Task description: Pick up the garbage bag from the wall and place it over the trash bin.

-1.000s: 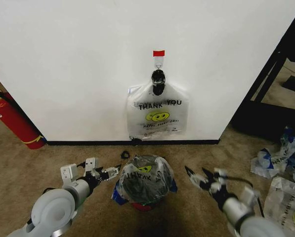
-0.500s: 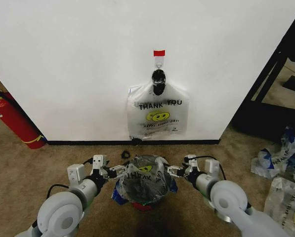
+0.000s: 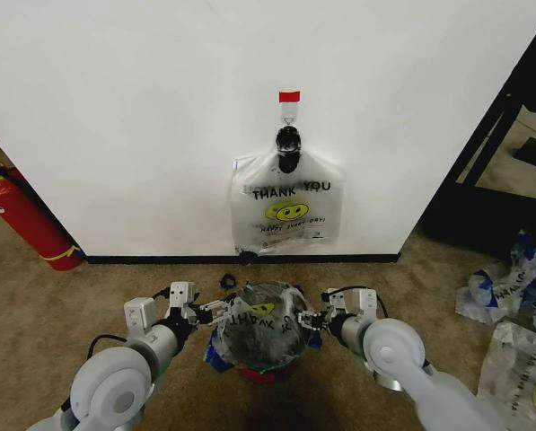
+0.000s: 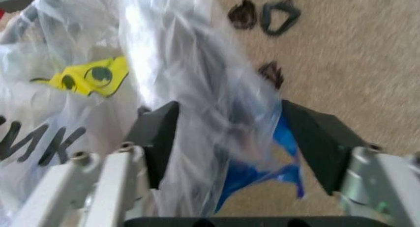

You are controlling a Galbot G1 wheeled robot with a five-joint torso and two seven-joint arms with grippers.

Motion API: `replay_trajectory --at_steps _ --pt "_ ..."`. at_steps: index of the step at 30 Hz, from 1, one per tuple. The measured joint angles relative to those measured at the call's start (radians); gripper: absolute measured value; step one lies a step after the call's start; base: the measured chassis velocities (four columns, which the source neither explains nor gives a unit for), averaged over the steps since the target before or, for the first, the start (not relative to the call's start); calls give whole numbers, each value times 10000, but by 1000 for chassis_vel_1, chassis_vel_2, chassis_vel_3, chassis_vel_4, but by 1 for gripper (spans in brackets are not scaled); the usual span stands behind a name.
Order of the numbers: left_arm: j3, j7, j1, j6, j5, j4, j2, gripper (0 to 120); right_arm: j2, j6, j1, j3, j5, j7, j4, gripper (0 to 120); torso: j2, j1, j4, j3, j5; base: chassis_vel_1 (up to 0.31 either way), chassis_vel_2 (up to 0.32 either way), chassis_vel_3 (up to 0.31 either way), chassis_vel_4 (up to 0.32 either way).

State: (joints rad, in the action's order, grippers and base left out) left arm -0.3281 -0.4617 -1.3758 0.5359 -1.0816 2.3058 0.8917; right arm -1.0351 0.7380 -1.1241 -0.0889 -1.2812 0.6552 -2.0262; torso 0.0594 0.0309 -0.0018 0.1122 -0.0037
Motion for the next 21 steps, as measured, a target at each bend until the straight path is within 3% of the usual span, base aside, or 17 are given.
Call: replay_trajectory --at_steps 3,8,10,15,21 --pt "20 -6 6 16 -9 27 12 100 -100 0 -33 17 -29 23 45 50 0 0 1 0 0 0 0 0 0" --pt "39 -47 -27 58 -35 112 35 100 -297 -14 -68 37 -9 56 201 26 0 0 2 0 1 0 0 0 0" --pt "39 -60 -33 75 -78 130 35 100 -298 -16 -77 44 -5 68 207 23 0 0 2 0 1 0 0 0 0" --pt "65 -176 -4 228 -437 246 1 100 -328 -42 -54 88 67 130 306 3 0 0 1 0 -1 0 0 0 0" --pt "101 -226 44 313 -627 307 -35 100 -459 -88 -122 18 375 -106 301 1 0 0 3 0 1 0 0 0 0"
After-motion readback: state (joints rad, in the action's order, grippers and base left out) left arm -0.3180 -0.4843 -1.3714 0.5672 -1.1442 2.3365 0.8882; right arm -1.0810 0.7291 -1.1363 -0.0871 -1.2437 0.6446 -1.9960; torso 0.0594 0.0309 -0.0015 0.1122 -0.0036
